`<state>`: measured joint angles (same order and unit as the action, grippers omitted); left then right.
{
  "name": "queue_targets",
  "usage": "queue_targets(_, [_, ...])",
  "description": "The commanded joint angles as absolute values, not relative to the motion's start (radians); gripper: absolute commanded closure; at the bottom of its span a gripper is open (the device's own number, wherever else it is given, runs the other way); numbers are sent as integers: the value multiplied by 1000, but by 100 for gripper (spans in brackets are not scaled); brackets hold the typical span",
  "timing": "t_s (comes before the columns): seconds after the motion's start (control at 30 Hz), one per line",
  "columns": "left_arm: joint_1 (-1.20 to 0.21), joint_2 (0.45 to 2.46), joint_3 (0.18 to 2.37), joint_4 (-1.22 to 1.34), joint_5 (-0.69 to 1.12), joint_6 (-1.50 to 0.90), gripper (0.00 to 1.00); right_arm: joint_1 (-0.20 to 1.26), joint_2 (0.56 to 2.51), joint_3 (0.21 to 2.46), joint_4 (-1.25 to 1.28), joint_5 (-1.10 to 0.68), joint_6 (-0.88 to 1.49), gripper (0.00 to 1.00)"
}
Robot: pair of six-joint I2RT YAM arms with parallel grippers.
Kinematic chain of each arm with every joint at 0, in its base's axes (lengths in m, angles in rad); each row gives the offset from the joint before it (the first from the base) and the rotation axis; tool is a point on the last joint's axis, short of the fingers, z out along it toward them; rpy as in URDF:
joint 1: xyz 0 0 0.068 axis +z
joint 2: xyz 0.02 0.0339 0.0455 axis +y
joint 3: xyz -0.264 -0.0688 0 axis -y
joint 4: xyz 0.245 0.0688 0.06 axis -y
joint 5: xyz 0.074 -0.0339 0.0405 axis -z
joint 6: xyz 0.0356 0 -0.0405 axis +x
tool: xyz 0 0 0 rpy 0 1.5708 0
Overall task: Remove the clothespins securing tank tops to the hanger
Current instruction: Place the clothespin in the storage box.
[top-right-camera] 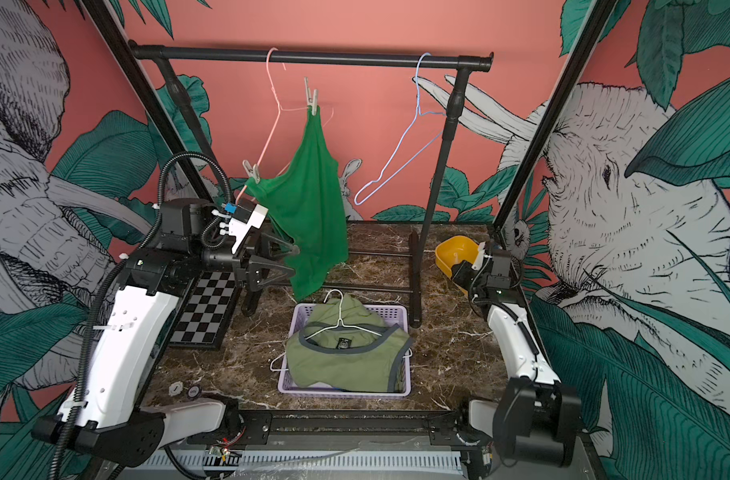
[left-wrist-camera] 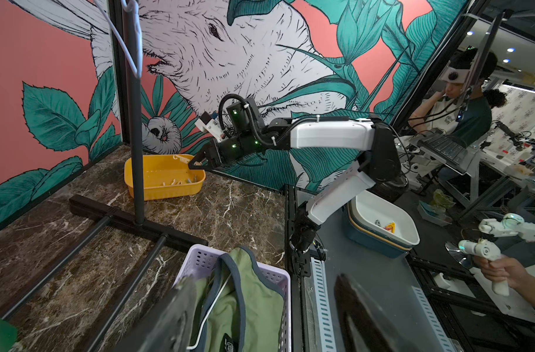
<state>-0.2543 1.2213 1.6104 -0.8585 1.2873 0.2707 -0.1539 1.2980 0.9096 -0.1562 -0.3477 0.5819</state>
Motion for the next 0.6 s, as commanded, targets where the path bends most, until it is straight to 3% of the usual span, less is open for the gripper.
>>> queue_targets(0.0, [-250, 1169, 1616, -998, 1261, 411, 26, -211, 1406, 958, -35, -361, 657, 100])
queue_targets(0.57, [-252, 1123, 1582, -1171, 1201, 585, 25, -318, 1744, 1083, -69, -351, 640, 98])
